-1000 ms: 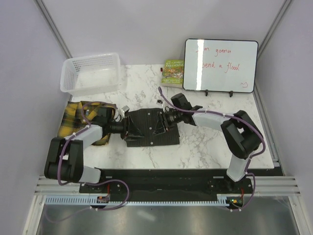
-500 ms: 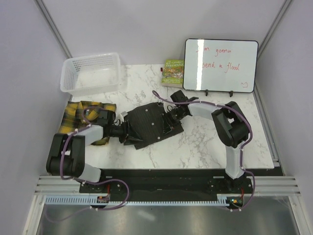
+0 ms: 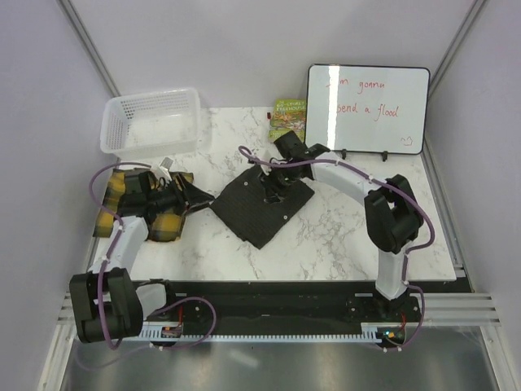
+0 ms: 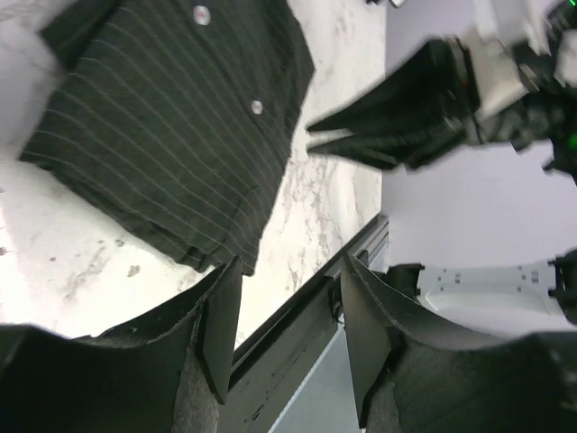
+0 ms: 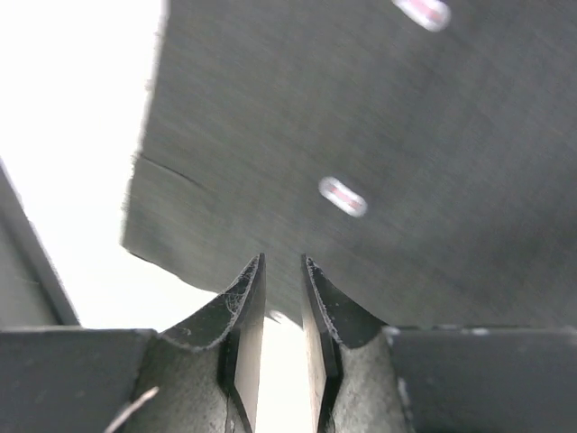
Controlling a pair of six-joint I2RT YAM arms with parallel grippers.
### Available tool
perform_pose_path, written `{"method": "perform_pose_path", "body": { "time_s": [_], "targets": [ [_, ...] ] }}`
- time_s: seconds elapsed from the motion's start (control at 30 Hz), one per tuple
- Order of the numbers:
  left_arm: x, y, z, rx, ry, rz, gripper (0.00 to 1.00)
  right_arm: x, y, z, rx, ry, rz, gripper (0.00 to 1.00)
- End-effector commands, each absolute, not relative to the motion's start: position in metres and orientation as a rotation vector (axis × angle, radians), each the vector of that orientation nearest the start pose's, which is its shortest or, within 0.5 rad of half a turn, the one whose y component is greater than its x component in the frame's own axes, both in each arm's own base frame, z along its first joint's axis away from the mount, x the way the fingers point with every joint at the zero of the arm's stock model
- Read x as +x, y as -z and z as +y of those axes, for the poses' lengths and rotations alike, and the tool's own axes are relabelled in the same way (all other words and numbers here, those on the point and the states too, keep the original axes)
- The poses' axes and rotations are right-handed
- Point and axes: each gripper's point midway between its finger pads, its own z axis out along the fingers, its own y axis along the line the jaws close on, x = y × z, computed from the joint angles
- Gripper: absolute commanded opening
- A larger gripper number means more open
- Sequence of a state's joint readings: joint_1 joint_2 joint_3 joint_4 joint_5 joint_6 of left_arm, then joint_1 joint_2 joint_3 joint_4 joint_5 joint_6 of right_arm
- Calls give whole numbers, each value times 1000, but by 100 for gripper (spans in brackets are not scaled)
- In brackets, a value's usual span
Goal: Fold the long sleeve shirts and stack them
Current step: Fold the shirt
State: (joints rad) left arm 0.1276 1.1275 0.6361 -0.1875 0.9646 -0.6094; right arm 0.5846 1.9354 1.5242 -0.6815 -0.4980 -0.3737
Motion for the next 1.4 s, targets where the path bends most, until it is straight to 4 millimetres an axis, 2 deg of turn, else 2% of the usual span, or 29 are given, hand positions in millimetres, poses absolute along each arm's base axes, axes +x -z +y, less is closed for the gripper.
{"method": "perform_pose_path", "body": {
  "time_s": [0.0,0.07,0.13,0.17,0.23,0.27,0.33,0.37,0.4,0.43,0.5,0.53,0.57,0.6,0.63,0.73,0.77,0.8,0.87,0.9,0.97,1.07,1.17,1.37],
  "targets": [
    [297,-160,-106,-305,1207,2191,56,275,-88,360,-1312,-1064,2301,29],
    [303,-159,-99,-295,1176,2187,57,263,-59,361,-1385,-1047,2337,29],
    [307,-156,-94,-308,1164,2188,57,258,-43,356,-1438,-1032,2361,29],
    [308,-154,-91,-310,1152,2188,57,247,-26,342,-1521,-1023,2412,29],
    [308,-149,-89,-313,1135,2198,58,233,-13,327,-1640,-1017,2442,28],
    [308,-147,-87,-318,1117,2202,58,226,-5,314,-1701,-987,2467,27],
    [305,-140,-87,-338,1114,2218,58,197,8,269,-1941,-912,2462,25],
    [304,-136,-87,-349,1110,2225,57,197,4,243,-2053,-769,2429,25],
    [300,-128,-88,-366,1104,2244,57,199,5,227,-2151,-708,2347,25],
    [300,-122,-89,-372,1085,2260,57,195,7,202,-2164,-694,2367,24],
    [296,-110,-95,-370,1090,2290,59,203,-12,186,-2198,-667,2285,25],
    [295,-102,-104,-344,1113,2315,60,218,-23,184,-2142,-679,2271,27],
    [294,-98,-110,-328,1125,2330,61,218,-39,183,-2124,-735,2264,27],
    [292,-94,-116,-314,1137,2346,63,220,-50,190,-2088,-805,2233,29],
    [288,-90,-129,-274,1163,2370,65,236,-67,199,-2019,-823,2204,30],
    [284,-78,-155,-250,1228,2420,69,254,-92,217,-1817,-937,2231,35],
    [288,-76,-161,-283,1258,2413,70,258,-94,222,-1776,-957,2240,37],
    [281,-72,-169,-287,1290,2430,72,262,-95,227,-1724,-986,2253,38],
    [281,-71,-178,-308,1335,2408,73,269,-92,236,-1628,-1020,2307,39],
    [271,-64,-186,-305,1353,2430,75,273,-90,241,-1578,-1026,2329,39],
    [268,-60,-193,-334,1383,2428,75,279,-80,248,-1485,-1040,2378,39],
    [262,-48,-202,-347,1399,2443,76,282,-62,249,-1444,-1016,2440,38],
    [265,-40,-208,-336,1420,2467,75,286,-45,247,-1433,-960,2480,38],
    [264,-27,-228,-311,1468,2498,72,290,-28,249,-1432,-926,2505,37]
  ]
}}
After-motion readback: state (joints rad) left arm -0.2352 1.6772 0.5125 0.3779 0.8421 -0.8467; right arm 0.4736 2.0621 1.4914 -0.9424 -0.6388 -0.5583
